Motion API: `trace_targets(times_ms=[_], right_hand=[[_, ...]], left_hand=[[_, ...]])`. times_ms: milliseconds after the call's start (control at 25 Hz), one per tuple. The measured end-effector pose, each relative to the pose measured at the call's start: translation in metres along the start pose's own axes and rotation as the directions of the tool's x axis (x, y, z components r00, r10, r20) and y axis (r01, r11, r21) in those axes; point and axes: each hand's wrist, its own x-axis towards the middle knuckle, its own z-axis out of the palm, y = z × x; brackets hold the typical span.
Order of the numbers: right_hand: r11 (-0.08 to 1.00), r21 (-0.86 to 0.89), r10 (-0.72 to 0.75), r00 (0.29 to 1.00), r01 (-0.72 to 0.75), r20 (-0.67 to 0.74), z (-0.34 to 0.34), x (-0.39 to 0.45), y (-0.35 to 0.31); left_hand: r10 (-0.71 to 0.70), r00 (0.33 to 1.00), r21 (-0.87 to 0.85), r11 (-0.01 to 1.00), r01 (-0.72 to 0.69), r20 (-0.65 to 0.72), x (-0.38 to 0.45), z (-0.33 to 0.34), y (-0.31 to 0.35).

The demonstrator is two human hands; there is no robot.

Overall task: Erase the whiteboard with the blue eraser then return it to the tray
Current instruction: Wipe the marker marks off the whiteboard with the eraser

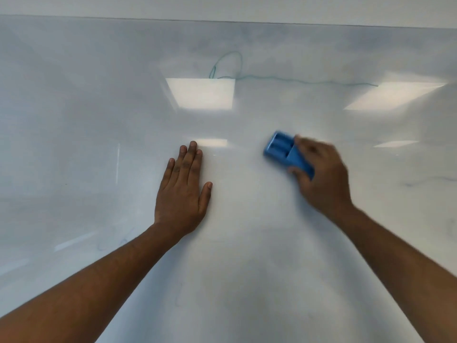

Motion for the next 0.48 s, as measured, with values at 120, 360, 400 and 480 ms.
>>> trace_targets(times_ms=[120,360,400,480], right_hand=[[0.965,0.035,0.26,0.961,-0.258,-0.09,0.0,0.055,0.002],[0.979,0.037,-0.202,0.977,0.2,0.067,0.019,-0.066,-0.055],[0.977,0.037,-0.21,0.976,0.208,0.058,0.02,-0.057,-0.052],[0.996,0.053,-0.066,0.998,0.066,0.008,0.022,-0.012,-0.051]], left_hand=[[-0.012,1.0,-0.002,1.0,0.012,-0.013,0.0,0.002,0.003],[0.036,0.999,0.0,0.999,-0.036,0.021,-0.001,0.002,0.008],[0.035,0.999,0.014,0.999,-0.036,0.031,0.002,0.001,0.007],[0.02,1.0,0.031,0.999,-0.021,0.021,0.014,-0.003,0.005]])
